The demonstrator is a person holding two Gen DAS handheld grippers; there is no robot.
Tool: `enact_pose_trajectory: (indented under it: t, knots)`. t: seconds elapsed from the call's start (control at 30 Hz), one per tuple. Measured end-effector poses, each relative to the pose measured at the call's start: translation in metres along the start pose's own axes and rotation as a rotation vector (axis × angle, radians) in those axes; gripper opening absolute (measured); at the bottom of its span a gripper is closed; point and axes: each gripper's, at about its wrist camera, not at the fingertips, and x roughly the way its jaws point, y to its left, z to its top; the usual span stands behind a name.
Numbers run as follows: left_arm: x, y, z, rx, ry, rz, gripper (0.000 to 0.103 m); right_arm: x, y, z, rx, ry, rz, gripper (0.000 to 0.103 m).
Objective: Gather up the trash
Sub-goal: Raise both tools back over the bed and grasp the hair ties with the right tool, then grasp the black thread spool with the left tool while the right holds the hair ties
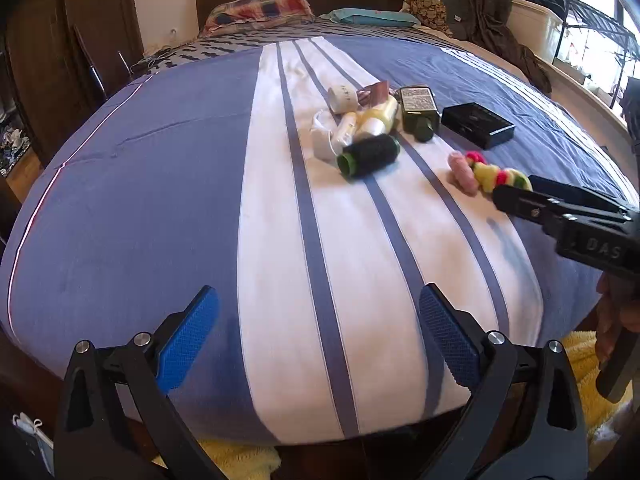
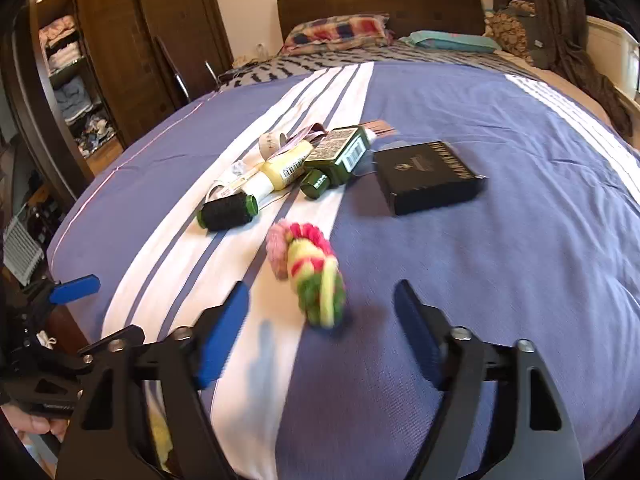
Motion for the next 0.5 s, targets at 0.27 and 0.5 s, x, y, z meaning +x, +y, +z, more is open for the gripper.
enact_pose_trajectory:
  t: [0.27, 0.5]
  knots:
    - [0.022, -0.009, 0.027, -0.004, -0.008, -0.033, 0.095, 0.011, -0.002, 0.004, -0.022, -0.012, -0.009, 0.026]
    - [0.038, -0.019, 0.048, -0.023, -0.019, -0.058, 0.095, -0.008, -0.018, 0.011, -0.005, -0.055, -0.079, 0.026]
